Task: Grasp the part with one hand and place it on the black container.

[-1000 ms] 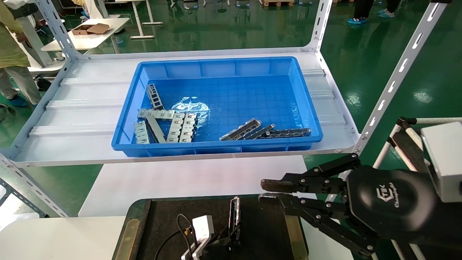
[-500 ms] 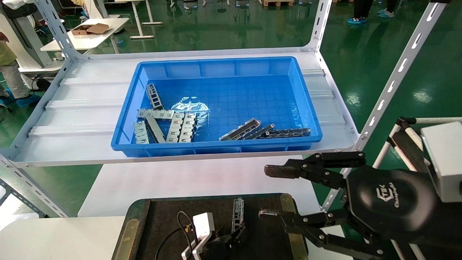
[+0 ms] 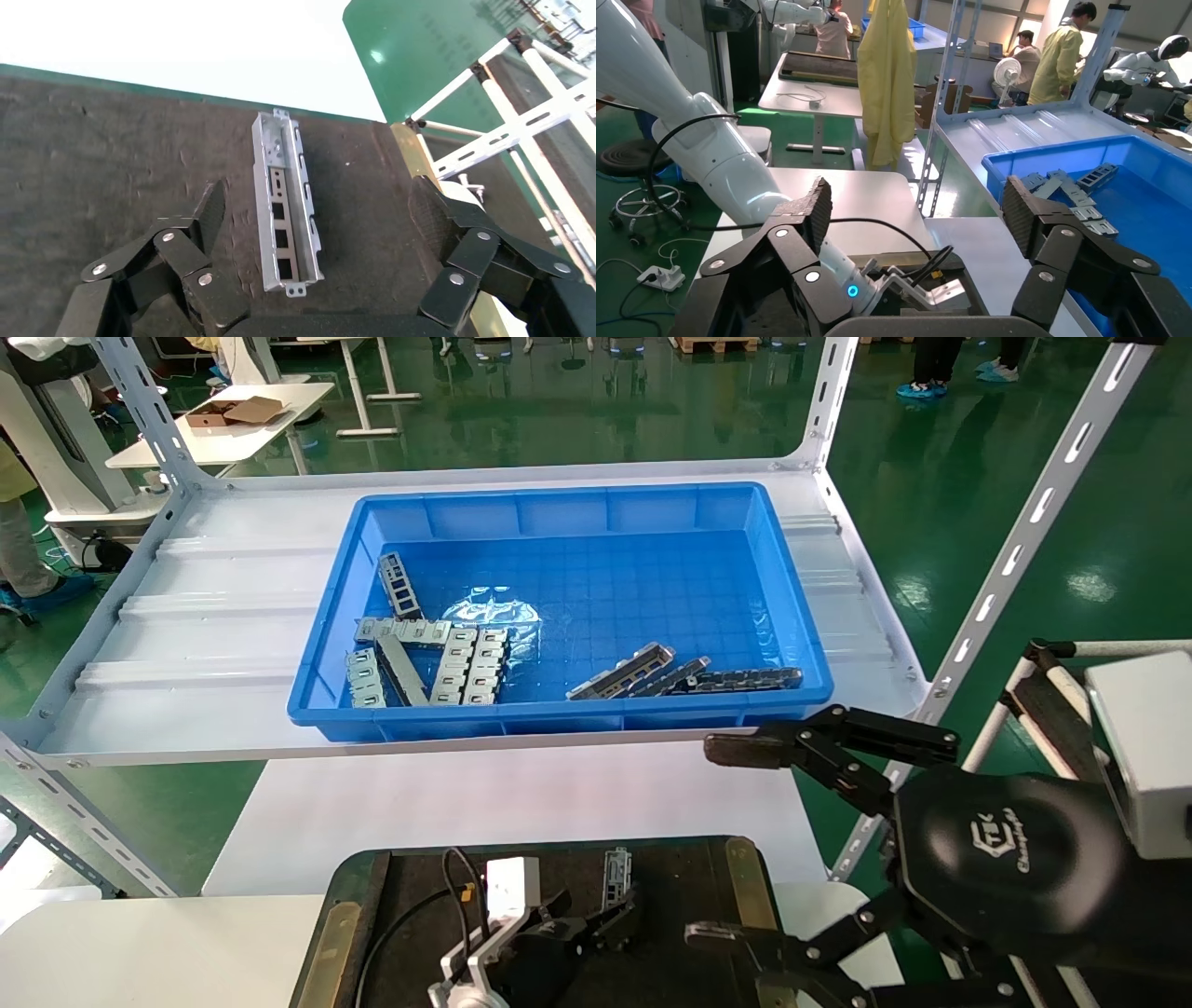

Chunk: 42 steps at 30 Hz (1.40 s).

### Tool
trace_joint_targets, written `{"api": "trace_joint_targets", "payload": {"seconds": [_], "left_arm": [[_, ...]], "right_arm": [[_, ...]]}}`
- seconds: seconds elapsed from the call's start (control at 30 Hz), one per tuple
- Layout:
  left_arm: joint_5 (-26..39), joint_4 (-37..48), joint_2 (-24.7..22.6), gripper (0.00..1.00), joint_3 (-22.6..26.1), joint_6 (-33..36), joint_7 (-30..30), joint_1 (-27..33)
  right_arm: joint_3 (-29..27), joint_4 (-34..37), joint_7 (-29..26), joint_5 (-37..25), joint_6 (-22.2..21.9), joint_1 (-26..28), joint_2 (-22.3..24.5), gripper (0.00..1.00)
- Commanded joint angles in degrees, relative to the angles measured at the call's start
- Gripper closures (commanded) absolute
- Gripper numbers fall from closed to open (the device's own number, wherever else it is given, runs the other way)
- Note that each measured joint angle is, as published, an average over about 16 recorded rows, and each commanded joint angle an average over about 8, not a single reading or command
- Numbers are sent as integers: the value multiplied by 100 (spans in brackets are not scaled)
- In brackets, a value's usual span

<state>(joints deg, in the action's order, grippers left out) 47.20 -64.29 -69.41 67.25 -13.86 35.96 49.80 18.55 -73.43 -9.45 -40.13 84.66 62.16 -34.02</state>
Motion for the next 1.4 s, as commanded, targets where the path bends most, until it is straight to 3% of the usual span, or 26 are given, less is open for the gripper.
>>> {"api": "trace_joint_targets", "payload": {"seconds": [0.03,0.63,0.9,1.4], "left_arm": [[77,-34,100,0,-54,145,41,19],[676,-888,1157,0,-640,2005,-384,-121],[711,-1185,1677,0,-1219,2966,-1105,-306],[-105,-1152,2391,0,-2385,4969,-2638,-798]], "right_arm": [[0,0,0,0,0,0,0,0],[4,0,2,2,-2,1,1,0],[5,0,3,3,-2,1,2,0],[8,0,4,5,-3,2,3,0]]}}
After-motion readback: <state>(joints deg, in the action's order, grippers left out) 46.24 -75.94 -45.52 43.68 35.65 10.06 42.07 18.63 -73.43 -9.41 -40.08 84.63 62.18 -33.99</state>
